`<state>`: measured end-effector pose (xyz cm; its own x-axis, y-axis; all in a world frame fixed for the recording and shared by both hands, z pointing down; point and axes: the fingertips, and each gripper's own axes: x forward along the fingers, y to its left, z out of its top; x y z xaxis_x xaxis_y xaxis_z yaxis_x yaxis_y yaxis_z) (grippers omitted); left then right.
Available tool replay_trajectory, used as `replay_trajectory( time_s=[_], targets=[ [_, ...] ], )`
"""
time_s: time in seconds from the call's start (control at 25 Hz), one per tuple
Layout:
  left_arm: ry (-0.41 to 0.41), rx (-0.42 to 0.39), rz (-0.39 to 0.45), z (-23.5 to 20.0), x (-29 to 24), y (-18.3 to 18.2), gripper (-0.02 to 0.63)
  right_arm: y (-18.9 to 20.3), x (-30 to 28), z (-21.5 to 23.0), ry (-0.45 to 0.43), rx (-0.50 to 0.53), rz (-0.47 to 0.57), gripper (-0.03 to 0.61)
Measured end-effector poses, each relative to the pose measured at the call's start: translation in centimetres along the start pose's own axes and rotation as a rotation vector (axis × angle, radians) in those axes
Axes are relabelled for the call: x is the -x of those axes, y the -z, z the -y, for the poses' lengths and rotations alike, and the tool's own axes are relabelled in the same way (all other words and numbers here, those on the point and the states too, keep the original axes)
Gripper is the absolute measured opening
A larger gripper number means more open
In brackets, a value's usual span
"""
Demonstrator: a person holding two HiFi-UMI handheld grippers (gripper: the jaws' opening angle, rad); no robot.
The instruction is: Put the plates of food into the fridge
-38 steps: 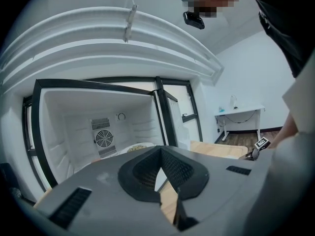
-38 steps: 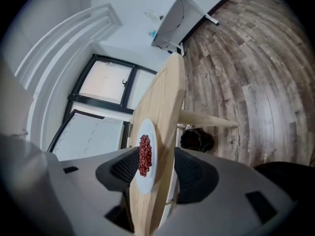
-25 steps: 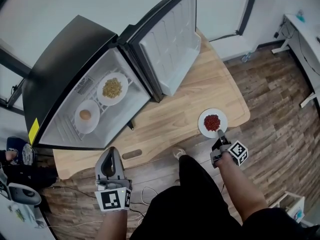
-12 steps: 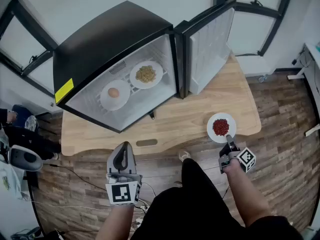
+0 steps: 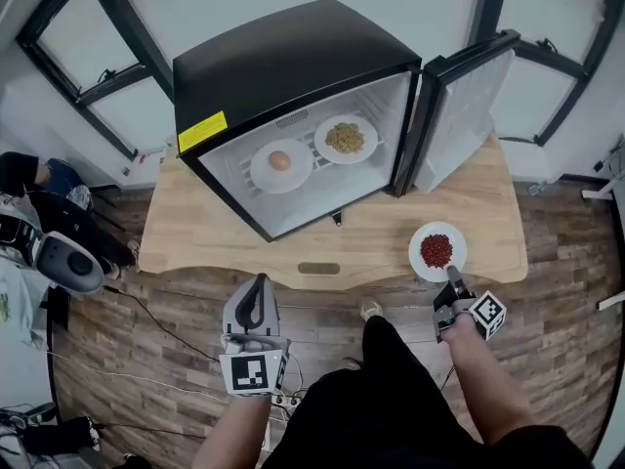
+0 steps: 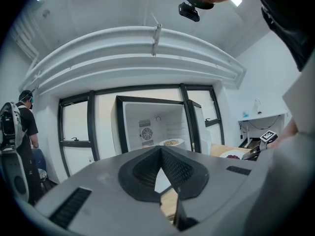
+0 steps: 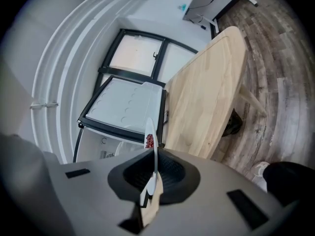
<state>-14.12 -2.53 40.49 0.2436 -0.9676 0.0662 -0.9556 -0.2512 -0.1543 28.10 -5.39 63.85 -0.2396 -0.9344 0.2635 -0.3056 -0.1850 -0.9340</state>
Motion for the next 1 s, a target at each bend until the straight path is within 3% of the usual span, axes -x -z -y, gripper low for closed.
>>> replay_trajectory(
  time_s=[0.4, 1.0],
  targets=[
    [-0.075, 0.012, 0.012, -3.4, 1.9, -0.7, 0.005, 4.1, -2.9, -5.2, -0.052, 0.042, -0.129, 0.031],
    [-0.243, 0.038, -0.010, -9.5, -1.1, -0.1, 0.005, 11.3, -14.9, -10.1, -0.114, 0.088, -0.369, 0.031]
  ],
)
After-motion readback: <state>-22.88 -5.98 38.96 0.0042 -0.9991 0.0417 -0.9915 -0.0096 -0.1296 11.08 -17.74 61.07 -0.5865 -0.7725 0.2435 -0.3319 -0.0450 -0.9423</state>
